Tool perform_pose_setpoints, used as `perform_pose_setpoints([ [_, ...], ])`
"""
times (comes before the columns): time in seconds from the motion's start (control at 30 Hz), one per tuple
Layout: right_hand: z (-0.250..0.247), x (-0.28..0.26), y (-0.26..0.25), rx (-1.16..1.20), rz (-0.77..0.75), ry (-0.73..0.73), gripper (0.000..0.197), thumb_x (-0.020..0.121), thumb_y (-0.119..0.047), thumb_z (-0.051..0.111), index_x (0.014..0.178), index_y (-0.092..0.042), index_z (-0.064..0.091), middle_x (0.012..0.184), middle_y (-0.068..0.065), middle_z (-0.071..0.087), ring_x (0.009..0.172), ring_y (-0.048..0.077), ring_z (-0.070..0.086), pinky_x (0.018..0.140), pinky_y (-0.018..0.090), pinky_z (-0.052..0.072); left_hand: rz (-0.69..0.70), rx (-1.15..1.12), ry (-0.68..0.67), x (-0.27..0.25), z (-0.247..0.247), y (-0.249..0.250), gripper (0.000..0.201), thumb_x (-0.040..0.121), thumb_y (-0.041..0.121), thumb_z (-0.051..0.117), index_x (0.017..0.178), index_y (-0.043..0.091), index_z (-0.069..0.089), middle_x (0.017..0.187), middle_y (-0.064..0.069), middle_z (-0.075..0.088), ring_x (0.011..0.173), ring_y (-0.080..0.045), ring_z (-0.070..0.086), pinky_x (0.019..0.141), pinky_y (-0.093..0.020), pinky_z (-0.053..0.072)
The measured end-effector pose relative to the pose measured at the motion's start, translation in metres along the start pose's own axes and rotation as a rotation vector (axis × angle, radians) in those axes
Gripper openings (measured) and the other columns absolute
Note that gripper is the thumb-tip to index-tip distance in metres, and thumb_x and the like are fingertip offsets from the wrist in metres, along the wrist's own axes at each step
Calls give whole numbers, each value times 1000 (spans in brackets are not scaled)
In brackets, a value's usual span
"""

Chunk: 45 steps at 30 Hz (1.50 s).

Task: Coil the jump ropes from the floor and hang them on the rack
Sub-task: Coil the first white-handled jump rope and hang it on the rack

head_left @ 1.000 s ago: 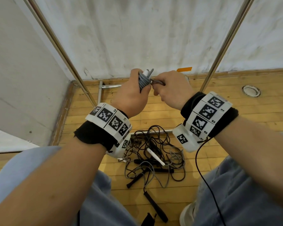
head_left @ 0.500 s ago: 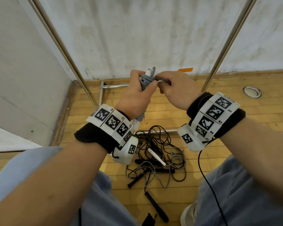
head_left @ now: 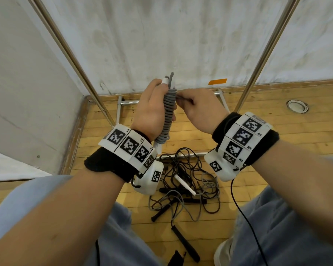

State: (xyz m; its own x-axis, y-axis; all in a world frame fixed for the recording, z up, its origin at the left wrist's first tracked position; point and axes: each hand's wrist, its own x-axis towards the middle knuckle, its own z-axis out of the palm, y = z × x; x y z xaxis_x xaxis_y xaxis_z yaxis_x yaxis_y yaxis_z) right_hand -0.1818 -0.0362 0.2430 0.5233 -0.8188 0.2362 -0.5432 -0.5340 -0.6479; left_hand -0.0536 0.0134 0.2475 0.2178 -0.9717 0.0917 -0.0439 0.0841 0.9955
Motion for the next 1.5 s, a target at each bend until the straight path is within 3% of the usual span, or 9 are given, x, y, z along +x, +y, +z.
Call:
perform_pose_setpoints([
  [0.17,-6,0,-2,202,56,25,24,95,-14,51,114,-12,64,62,-19,48,52,-6,47,55,6,32,-129,-99,-2,5,0,4,45,97,46,32,99,5,52,66,-9,57,48,-24,53,49,-31,44],
  [0.27,-14,2,-2,494,131,-105,17,97,-16,48,101,-13,64,60,-3,53,47,6,47,47,18,39,-155,-124,-79,6,-3,10,50,100,47,27,97,3,52,64,-7,60,50,-25,54,50,-33,46],
  [0.43,-28,11,11,902,371,-338,27,99,-19,45,79,-9,60,56,2,53,44,11,43,42,18,36,97,363,-203,-10,-8,7,21,98,44,36,103,26,46,74,0,62,56,-13,58,47,-26,47],
  [0.53,-28,15,17,907,414,-366,23,99,-22,45,81,-12,58,60,1,46,47,10,38,44,17,33,34,610,-255,-10,-15,0,44,95,49,42,130,24,32,84,-4,65,66,-18,61,60,-38,54],
  [0.77,-35,16,14,819,269,-278,16,94,-6,50,83,-8,61,59,0,43,51,11,39,53,24,35,-2,861,-353,-12,-20,-11,30,96,49,42,86,26,58,80,6,67,68,-10,60,69,-37,52],
  [0.97,-31,16,12,699,101,-259,17,88,-3,59,79,-13,70,56,4,45,53,15,38,52,24,36,-69,580,-462,-24,-1,-11,27,94,45,44,83,28,63,74,6,67,62,-2,59,64,-34,49],
  [1.1,-29,18,20,717,157,-191,23,89,-12,61,72,-19,75,60,7,47,53,16,37,50,25,32,-45,221,-308,-18,-6,0,32,82,41,48,82,16,67,69,-4,70,55,-17,60,52,-33,48],
  [1.27,-7,14,11,698,183,-118,30,92,-16,57,64,-21,67,45,-10,44,42,8,34,41,20,28,-138,-104,-130,-2,-10,3,42,71,48,48,70,13,72,65,-16,66,53,-29,56,54,-35,45],
  [1.5,8,4,-2,179,73,-129,19,96,-21,49,82,-20,62,63,-10,49,56,1,42,57,19,33,-273,-11,124,2,-11,0,42,92,37,41,78,5,64,62,-16,64,49,-26,57,50,-32,46],
])
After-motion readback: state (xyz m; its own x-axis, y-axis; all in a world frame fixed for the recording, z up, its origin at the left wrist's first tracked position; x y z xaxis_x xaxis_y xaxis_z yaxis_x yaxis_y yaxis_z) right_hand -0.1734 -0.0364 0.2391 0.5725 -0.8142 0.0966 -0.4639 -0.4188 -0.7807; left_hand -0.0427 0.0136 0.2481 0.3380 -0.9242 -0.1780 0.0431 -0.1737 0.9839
